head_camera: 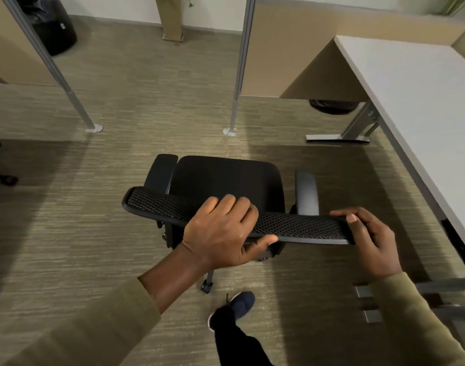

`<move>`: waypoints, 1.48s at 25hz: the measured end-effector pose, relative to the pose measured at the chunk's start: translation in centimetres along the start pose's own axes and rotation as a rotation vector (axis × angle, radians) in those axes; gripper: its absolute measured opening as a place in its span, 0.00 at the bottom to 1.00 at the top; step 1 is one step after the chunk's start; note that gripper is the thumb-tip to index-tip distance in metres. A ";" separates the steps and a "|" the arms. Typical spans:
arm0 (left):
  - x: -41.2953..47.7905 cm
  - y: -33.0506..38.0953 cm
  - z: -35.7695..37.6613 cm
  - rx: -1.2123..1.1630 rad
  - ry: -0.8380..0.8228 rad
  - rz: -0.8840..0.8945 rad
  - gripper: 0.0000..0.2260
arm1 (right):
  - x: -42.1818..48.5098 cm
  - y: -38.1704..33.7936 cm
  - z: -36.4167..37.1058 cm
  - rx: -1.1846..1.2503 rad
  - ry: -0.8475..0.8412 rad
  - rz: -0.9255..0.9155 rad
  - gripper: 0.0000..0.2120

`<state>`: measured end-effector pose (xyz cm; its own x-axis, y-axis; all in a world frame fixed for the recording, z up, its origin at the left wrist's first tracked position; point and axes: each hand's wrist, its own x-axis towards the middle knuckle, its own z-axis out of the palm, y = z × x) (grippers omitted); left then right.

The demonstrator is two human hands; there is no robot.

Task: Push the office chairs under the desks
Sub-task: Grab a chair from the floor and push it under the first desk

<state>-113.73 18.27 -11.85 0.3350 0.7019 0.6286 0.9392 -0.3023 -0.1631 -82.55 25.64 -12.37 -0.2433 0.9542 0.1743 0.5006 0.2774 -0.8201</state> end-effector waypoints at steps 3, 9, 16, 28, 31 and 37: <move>4.1 -1.5 3.8 -0.021 -0.017 0.031 0.28 | 3.2 2.1 -1.1 0.023 0.060 -0.049 0.13; 13.2 -4.8 11.4 -0.147 -0.217 0.018 0.34 | 11.0 5.2 -2.3 -0.008 0.244 -0.088 0.14; 25.8 -7.2 20.8 -0.153 -0.342 0.088 0.42 | 16.8 6.4 -3.0 -0.204 0.375 0.098 0.28; 46.4 -10.5 37.6 -0.225 -0.402 0.277 0.44 | 35.4 9.5 -8.1 -0.445 0.257 0.506 0.37; 51.8 -11.1 41.8 -0.253 -0.425 0.316 0.44 | 40.7 11.6 -9.5 -0.470 0.284 0.553 0.39; 60.6 -11.9 48.8 -0.323 -0.409 0.350 0.45 | 49.7 15.1 -11.6 -0.480 0.348 0.688 0.36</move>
<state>-100.90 95.85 -8.97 0.6802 0.6968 0.2277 0.7199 -0.6935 -0.0282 -77.45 78.52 -9.73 0.4626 0.8851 -0.0513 0.7540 -0.4232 -0.5025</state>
